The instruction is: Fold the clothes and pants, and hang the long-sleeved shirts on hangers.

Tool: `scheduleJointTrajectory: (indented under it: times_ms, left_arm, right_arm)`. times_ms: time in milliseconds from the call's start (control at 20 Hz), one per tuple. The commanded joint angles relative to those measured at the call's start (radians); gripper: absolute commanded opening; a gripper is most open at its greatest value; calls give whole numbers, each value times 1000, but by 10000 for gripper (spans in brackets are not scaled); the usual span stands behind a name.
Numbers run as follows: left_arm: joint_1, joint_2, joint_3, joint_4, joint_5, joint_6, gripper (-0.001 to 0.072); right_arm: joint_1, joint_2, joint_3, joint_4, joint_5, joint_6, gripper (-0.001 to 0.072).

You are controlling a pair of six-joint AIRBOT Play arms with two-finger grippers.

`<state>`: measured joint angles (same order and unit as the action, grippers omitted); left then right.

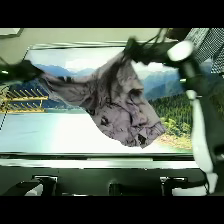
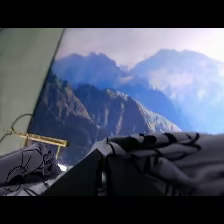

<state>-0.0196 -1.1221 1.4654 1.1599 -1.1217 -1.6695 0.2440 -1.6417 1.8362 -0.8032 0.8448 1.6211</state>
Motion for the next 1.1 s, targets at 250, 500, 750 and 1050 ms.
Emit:
scheduleJointTrajectory:
  times_ms: [250, 500, 750, 1050]
  left_arm:
    - [0, -280, -91, 19, 66, -8, 22]
    - [18, -280, -91, 19, 56, -4, 22]
    - [28, -280, -91, 19, 56, -4, 22]
    - [28, -280, -91, 19, 56, -8, 23]
  right_arm:
    - [-113, -68, 1, -93, 301, -34, 568]
    - [-325, 187, -79, -470, 735, -81, 625]
    - [-389, 521, -666, -426, 628, 18, 696]
    - [-388, 715, -1305, -146, 311, 98, 697]
